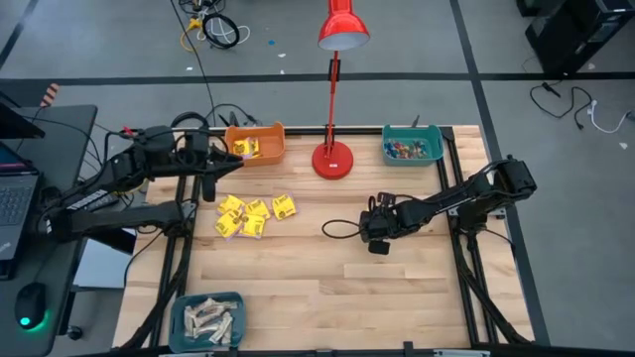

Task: Sort candy
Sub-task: Put the yellow candy into the orange bin

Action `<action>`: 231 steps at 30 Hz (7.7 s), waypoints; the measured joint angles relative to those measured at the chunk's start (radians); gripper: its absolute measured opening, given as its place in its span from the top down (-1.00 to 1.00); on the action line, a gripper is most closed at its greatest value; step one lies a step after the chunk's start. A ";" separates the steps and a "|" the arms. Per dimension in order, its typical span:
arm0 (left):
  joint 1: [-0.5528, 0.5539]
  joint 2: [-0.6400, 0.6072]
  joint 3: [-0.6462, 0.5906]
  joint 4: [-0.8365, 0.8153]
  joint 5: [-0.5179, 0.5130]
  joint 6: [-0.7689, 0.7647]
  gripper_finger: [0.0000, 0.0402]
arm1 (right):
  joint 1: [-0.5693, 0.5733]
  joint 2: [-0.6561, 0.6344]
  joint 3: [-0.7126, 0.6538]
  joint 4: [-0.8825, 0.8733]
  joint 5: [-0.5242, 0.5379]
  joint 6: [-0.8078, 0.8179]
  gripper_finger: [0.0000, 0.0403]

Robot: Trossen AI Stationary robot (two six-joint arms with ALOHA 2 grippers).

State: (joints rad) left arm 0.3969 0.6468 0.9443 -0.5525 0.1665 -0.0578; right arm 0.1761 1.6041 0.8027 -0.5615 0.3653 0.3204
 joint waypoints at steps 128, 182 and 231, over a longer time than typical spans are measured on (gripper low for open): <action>-0.339 0.655 -0.432 1.670 0.356 -0.188 0.26 | -0.115 -0.018 0.033 1.590 -0.657 -0.297 1.00; 0.326 0.401 -0.036 0.004 -0.075 0.034 1.00 | -0.158 -0.022 0.033 1.416 -0.564 -0.235 0.75; 0.602 0.634 0.013 -0.068 0.041 0.057 0.32 | -0.143 -0.050 0.033 1.123 -0.371 -0.199 0.76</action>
State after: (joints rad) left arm 0.9990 1.2812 0.9569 -0.6209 0.2076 -0.0007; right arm 0.0334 1.5542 0.8352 0.5611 -0.0053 0.1214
